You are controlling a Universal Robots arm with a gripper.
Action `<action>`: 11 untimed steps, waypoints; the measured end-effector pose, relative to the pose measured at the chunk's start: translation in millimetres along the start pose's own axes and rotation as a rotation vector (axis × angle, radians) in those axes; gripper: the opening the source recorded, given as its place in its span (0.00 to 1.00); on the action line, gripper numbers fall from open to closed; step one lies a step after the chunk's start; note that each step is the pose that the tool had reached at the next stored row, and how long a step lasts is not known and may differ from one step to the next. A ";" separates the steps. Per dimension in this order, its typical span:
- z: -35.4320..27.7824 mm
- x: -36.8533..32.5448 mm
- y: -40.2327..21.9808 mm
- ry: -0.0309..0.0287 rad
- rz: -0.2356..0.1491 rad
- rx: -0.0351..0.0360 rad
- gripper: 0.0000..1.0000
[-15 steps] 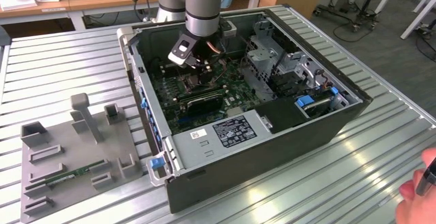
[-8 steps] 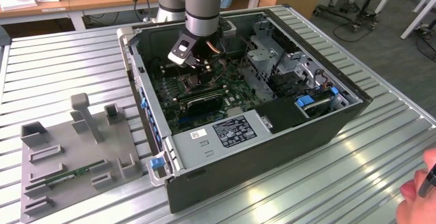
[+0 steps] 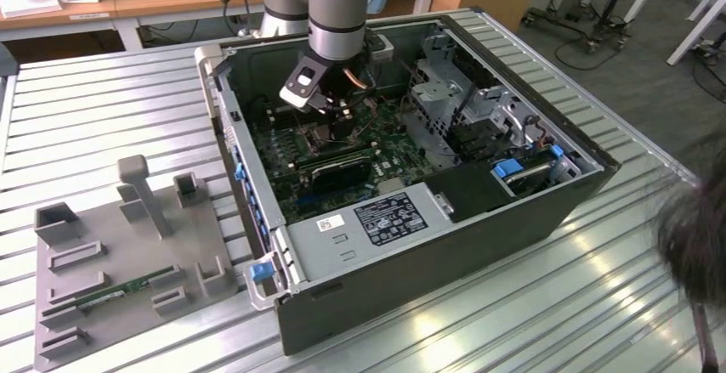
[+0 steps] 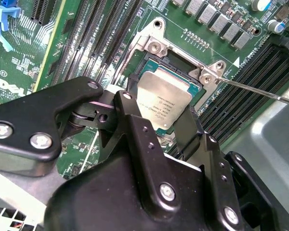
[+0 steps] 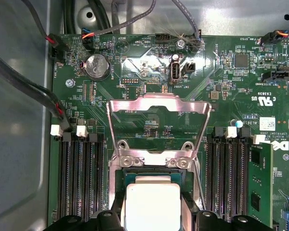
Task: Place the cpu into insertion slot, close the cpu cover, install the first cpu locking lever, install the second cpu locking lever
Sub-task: 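Place the cpu into insertion slot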
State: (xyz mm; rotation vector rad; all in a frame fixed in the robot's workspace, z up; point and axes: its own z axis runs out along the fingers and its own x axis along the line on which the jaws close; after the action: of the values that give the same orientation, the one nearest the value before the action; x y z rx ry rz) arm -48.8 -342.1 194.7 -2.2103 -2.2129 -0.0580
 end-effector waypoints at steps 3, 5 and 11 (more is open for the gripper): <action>0.2 0.0 0.0 0.0001 0.000 0.0000 0.54; 0.4 0.0 0.0 0.0001 0.000 0.0000 0.54; 0.8 0.0 0.0 -0.0001 0.000 0.0000 0.54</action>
State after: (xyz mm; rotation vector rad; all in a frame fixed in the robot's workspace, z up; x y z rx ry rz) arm -48.8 -342.1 193.8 -2.2103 -2.2129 -0.0579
